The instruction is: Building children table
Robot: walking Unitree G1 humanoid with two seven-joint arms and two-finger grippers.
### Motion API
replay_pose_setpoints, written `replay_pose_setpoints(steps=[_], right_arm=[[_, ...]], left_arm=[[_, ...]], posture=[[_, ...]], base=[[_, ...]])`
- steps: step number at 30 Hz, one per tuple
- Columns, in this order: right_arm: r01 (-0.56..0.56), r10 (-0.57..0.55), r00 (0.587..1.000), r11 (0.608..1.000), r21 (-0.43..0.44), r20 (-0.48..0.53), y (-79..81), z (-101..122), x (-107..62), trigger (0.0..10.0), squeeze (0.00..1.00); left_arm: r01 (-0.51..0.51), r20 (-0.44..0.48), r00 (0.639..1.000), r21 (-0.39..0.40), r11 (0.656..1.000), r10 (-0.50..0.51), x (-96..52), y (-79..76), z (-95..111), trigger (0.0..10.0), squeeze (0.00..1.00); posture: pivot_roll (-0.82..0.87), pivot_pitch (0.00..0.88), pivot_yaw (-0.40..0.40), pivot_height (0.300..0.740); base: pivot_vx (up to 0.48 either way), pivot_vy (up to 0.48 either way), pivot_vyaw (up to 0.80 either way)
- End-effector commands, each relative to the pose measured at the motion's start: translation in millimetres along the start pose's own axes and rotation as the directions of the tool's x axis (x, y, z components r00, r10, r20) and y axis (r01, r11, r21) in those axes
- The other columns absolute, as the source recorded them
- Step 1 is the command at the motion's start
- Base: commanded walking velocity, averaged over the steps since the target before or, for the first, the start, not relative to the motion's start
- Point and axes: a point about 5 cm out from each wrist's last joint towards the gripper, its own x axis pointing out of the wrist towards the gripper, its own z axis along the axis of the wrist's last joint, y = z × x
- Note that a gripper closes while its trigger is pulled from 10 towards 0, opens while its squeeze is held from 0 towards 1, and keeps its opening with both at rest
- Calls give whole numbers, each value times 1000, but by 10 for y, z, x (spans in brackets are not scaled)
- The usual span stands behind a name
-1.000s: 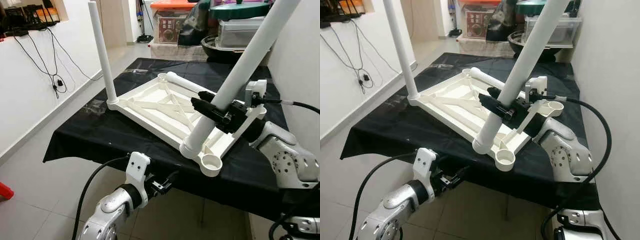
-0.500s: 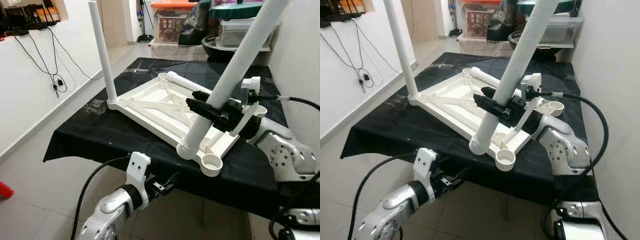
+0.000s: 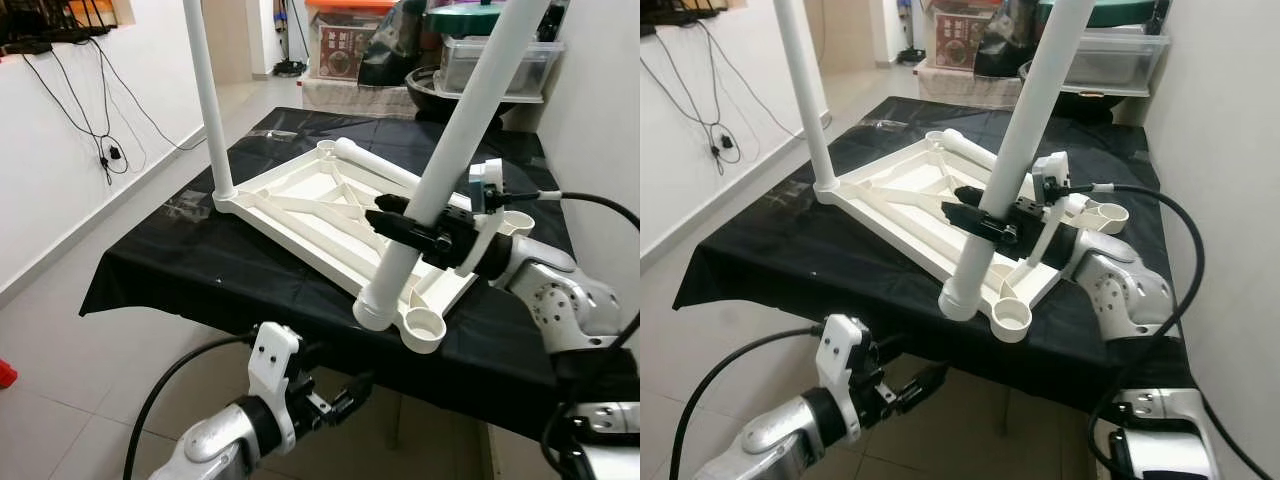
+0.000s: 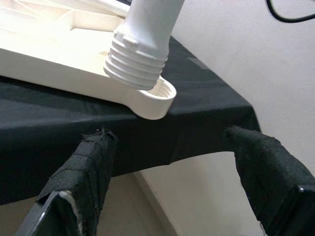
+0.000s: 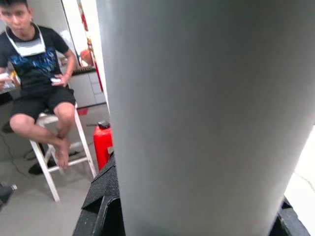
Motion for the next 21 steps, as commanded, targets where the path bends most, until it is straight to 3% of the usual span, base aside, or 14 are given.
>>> replay_pose_setpoints(steps=[1, 7, 21], right_arm=[[17, -17, 1000, 999, -44, -2, -51, 54, -62, 10000, 0], [98, -101, 995, 992, -81, -25, -178, 31, -256, 10000, 0], [91, -94, 995, 993, -69, -39, -180, -80, -348, 10000, 0]], left_arm=[[8, -24, 1000, -13, 1000, -8, -36, -32, -29, 10000, 0], [13, -46, 999, -30, 999, -15, -76, -84, -47, 10000, 0], [19, -54, 998, -35, 999, -21, -131, -138, 16, 10000, 0]], posture=[[188, 61, -37, 740], [182, 56, -31, 740], [187, 91, -29, 740]], base=[[0, 0, 0], [0, 0, 0], [0, 0, 0]])
